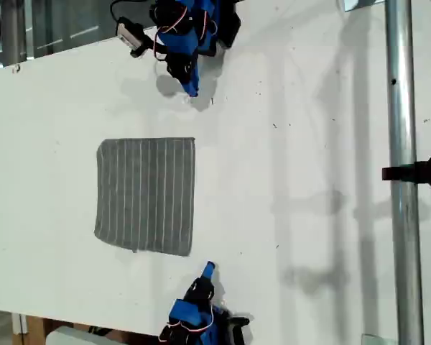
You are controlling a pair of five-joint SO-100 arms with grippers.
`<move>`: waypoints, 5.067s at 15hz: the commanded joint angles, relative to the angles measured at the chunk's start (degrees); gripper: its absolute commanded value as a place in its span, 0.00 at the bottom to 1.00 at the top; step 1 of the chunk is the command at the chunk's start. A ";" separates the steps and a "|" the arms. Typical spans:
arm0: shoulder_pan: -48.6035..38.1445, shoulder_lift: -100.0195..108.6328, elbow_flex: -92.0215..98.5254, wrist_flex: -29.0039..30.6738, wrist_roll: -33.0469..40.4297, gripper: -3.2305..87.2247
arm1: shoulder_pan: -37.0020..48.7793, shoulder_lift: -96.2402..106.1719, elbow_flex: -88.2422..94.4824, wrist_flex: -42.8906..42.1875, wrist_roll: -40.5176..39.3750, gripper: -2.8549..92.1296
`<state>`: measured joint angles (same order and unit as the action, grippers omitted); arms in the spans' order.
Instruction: Grasp corners of a towel and fold twice.
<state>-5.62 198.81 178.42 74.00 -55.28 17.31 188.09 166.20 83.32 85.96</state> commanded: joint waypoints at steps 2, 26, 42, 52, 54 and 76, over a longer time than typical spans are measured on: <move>-11.25 0.35 0.26 -0.09 -22.50 0.01 | -3.87 0.44 -1.85 0.00 1.23 0.03; -10.72 0.35 0.26 -0.09 -22.76 0.01 | 7.91 -90.44 -79.10 -2.81 -40.69 0.44; -10.46 0.35 0.26 0.00 -23.55 0.01 | 5.19 -119.88 -78.57 -16.61 -46.49 0.17; -7.91 -0.44 -9.32 -0.26 -28.92 0.00 | 3.60 -120.32 -79.01 -20.48 -45.62 0.03; -8.00 -12.13 -18.90 -0.53 -28.21 0.00 | 3.08 -120.23 -79.10 -21.01 -45.53 0.03; -27.60 -98.17 -62.31 -6.42 10.20 0.42 | 0.88 -111.27 -72.86 -21.62 -43.68 0.03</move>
<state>-32.26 101.60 114.79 71.19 -44.38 18.81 71.63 93.78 62.05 41.66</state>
